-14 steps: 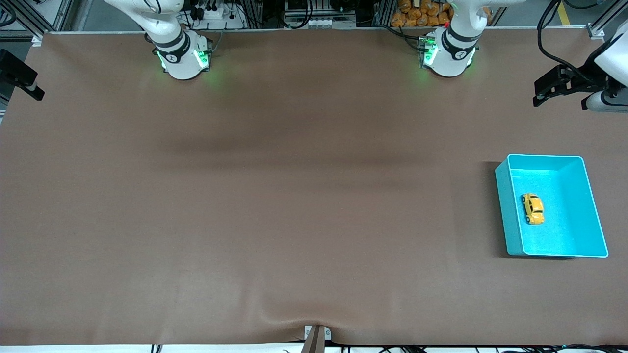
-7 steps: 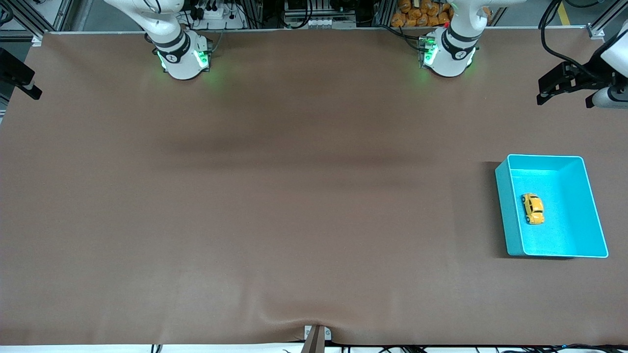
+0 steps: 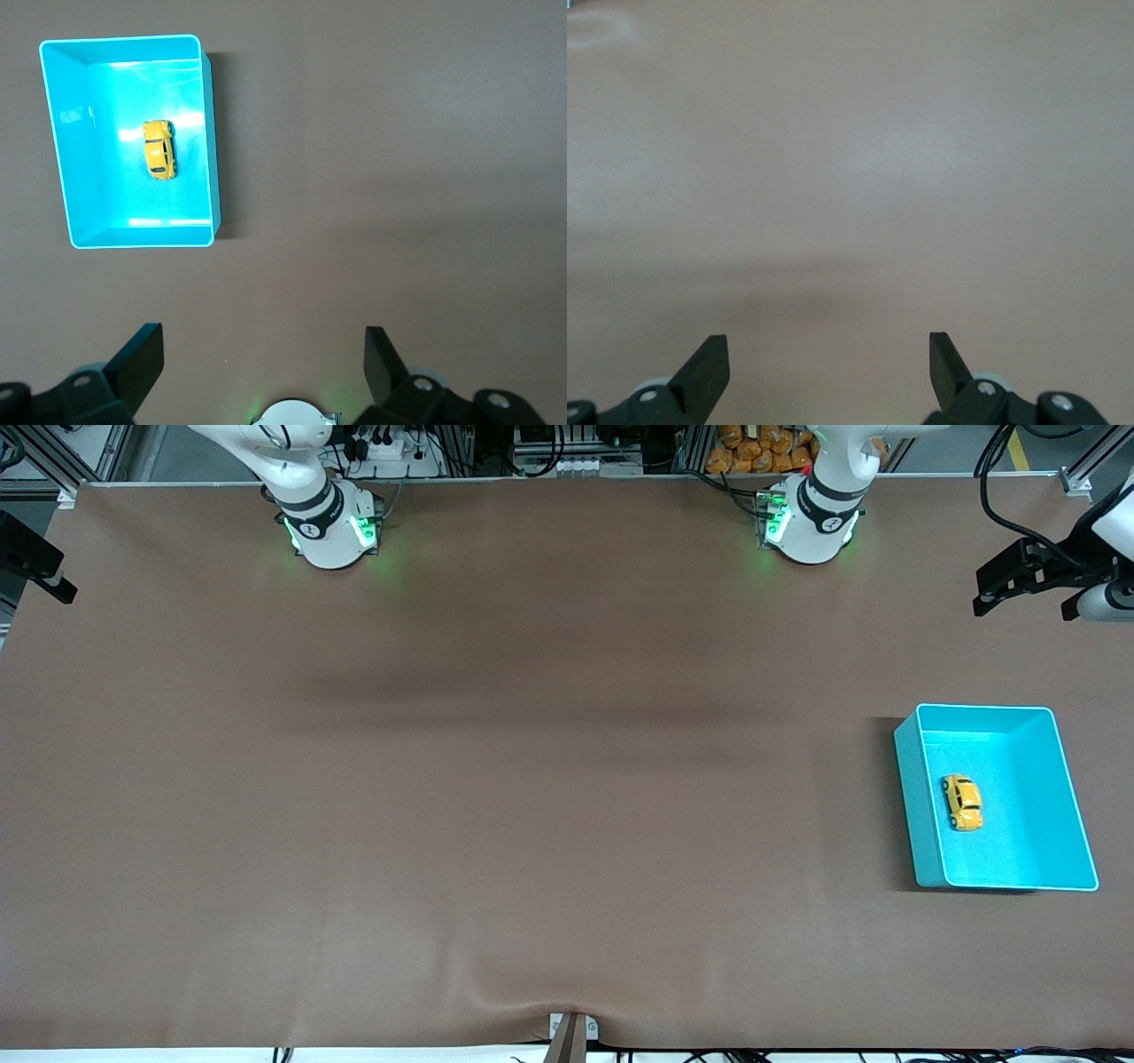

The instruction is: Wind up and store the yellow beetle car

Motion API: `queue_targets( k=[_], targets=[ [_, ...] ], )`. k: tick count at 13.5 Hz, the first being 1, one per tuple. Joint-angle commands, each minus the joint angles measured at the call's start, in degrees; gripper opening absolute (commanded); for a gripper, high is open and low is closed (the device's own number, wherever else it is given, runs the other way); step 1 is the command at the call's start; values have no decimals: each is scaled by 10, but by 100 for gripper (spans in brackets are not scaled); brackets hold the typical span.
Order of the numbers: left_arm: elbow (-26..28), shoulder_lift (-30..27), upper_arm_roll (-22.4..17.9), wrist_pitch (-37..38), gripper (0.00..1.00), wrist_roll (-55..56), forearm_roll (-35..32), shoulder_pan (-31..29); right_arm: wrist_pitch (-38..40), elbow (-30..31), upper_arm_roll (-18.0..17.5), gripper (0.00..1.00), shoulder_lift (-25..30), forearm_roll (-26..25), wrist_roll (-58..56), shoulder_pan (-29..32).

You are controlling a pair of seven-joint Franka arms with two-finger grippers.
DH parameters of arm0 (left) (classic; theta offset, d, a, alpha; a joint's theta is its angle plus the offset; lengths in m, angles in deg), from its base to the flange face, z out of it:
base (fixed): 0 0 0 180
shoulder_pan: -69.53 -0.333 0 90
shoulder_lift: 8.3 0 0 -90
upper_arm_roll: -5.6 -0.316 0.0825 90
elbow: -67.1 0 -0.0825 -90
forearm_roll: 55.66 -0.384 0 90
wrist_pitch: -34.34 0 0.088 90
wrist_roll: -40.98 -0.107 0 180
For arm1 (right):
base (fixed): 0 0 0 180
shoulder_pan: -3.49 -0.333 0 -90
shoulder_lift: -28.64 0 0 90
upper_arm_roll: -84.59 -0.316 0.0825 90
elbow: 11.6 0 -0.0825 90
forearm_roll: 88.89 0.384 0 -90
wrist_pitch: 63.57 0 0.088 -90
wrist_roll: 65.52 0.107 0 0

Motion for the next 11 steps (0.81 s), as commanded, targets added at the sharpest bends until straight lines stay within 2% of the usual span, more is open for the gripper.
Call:
queue_targets(
  k=[1, 5, 11],
  targets=[
    [-1, -3, 1, -3, 100, 6, 1, 0, 27, -7, -6, 100, -2, 6, -7, 5],
    [-1, -4, 1, -3, 100, 6, 1, 0, 62, -4, -8, 100, -11, 6, -8, -17],
    [0, -3, -1, -3, 100, 6, 1, 0, 64, -5, -8, 100, -20, 10, -29, -17]
  ],
)
